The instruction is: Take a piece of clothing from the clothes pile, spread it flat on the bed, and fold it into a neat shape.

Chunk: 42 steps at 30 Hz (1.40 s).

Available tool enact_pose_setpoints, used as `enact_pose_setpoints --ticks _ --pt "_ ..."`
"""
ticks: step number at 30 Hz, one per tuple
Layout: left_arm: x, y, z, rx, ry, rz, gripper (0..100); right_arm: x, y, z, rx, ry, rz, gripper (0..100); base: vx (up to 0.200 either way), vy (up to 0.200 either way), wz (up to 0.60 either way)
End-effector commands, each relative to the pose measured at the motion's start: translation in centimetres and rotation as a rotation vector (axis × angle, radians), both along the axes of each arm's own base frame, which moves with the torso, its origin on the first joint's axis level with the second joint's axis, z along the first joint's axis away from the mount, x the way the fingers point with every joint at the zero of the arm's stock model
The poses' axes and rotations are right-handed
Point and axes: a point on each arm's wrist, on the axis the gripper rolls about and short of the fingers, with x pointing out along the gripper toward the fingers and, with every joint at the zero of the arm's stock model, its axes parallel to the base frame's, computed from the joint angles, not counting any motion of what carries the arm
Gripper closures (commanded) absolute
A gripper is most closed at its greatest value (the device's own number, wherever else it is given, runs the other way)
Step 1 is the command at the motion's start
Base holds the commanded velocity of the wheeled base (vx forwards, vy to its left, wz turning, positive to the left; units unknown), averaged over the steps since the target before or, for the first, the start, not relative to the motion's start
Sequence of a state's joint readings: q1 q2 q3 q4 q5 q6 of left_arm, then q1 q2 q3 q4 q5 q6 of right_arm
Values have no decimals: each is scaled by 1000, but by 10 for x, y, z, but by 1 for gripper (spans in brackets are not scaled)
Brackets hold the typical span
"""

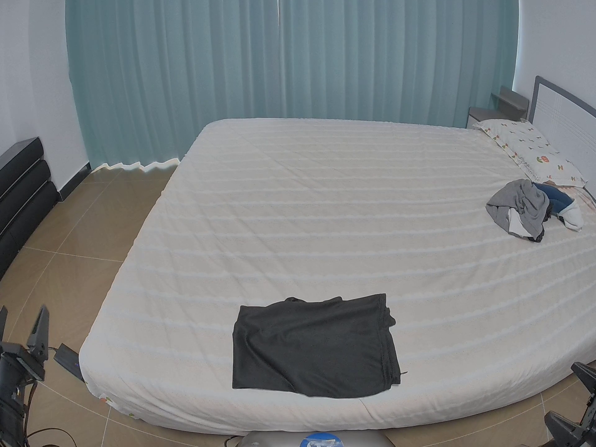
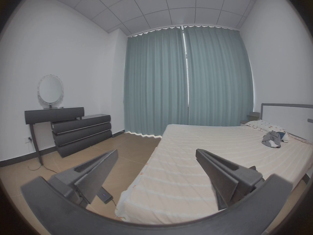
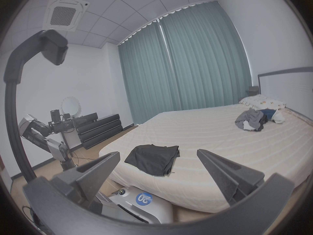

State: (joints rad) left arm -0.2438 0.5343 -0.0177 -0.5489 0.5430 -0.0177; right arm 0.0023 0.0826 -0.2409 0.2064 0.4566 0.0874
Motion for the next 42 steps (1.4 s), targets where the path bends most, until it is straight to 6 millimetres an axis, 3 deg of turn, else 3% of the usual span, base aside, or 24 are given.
enact_pose_setpoints --ticks 1,6,12,18,26,30,35,42 --pt "-40 8 -13 -9 -147 143 0 -8 -2 -10 -65 -61 -103 0 0 0 0" --pt "-53 8 -23 19 -175 210 0 3 -7 -22 -74 -75 -318 0 0 0 0" --pt "-58 6 -30 34 -205 186 0 14 -8 -32 -90 -219 -397 0 0 0 0" --pt "-60 5 -33 44 -216 98 0 15 -10 -39 -100 -143 -485 0 0 0 0" --pt "-59 2 -36 65 -195 -41 0 15 -11 -39 -83 -139 -494 0 0 0 0" --pt "-56 0 -53 56 -26 -119 0 15 -10 -39 -77 -136 -488 0 0 0 0" --pt "-55 -1 -54 27 -24 -179 0 15 -10 -45 -80 -55 -492 0 0 0 0" --pt "-55 -5 -54 41 -21 -329 0 15 -10 -45 -80 -70 -491 0 0 0 0"
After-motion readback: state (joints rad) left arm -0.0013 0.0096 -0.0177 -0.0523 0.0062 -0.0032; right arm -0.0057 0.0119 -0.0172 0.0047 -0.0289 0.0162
